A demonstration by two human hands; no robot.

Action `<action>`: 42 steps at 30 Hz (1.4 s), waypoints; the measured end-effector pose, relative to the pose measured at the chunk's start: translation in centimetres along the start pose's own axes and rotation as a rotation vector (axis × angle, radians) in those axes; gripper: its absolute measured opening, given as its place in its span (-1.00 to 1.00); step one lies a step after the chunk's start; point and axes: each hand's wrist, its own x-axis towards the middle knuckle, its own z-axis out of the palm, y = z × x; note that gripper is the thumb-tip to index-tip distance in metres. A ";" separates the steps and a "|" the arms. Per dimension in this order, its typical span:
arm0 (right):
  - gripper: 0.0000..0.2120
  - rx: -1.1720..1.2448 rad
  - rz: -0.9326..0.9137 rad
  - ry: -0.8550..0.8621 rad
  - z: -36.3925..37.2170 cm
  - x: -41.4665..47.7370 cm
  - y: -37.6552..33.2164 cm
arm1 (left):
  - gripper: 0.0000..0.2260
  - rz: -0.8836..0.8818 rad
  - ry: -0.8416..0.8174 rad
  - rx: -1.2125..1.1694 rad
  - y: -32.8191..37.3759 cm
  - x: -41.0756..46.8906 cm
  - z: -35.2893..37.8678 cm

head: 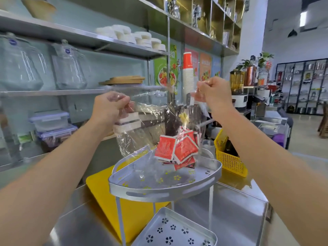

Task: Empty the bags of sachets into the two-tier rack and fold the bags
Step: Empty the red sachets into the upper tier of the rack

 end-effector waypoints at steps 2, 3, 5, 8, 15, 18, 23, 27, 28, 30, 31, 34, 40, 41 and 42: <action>-0.77 0.003 -0.001 0.020 0.3 0.7 -0.5 | -0.97 -0.019 0.024 -0.050 0.6 0.2 0.1; -0.80 -0.006 -0.009 0.041 0.4 1.0 -0.8 | -0.96 -0.013 0.031 -0.078 0.9 0.3 0.2; -0.87 0.018 -0.030 0.064 0.5 1.6 -1.4 | -0.92 0.033 0.033 -0.151 1.4 0.9 0.3; -0.85 0.039 -0.054 0.060 1.0 1.7 -1.8 | -0.72 -0.018 -0.100 -0.173 1.1 1.4 0.2; -0.79 0.070 0.015 -0.046 2.7 0.5 -0.6 | -0.62 -0.123 -0.172 0.076 -2.8 -0.3 2.7; -0.88 0.021 0.042 -0.112 2.2 -0.2 0.6 | -0.75 -0.082 -0.060 0.029 -2.8 0.0 2.6; -0.72 0.041 0.275 -0.254 -0.9 -2.1 5.2 | -0.64 -0.152 -0.133 -0.066 -3.8 -0.8 0.9; -0.92 -0.037 0.375 -0.383 -2.6 -4.3 8.6 | -0.42 -0.312 -0.365 -0.050 -6.0 -2.7 -0.3; -0.95 -0.031 0.385 -0.393 -2.8 -4.6 9.1 | -0.46 -0.377 -0.404 -0.044 -6.7 -3.1 -0.5; -0.97 -0.017 0.382 -0.394 -3.1 -4.9 9.8 | -0.61 -0.505 -0.472 0.020 -7.8 -3.9 -0.9; -0.96 -0.014 0.370 -0.381 -3.2 -5.0 10.0 | -0.69 -0.538 -0.492 0.068 -8.2 -4.2 -1.0; -0.90 -0.015 0.309 -0.303 -2.8 -4.9 10.1 | -0.88 -0.481 -0.353 0.135 -8.8 -4.4 -0.5; -0.92 0.000 0.168 -0.196 -2.1 -3.4 8.2 | -0.84 -0.111 -0.081 0.178 -5.7 -3.2 1.4; -0.92 0.003 0.145 -0.184 -2.1 -3.0 7.6 | -0.84 -0.073 -0.064 0.179 -5.0 -2.9 1.5; -0.91 0.011 0.122 -0.174 -2.2 -2.5 6.7 | -0.85 -0.044 -0.040 0.174 -4.3 -2.5 1.5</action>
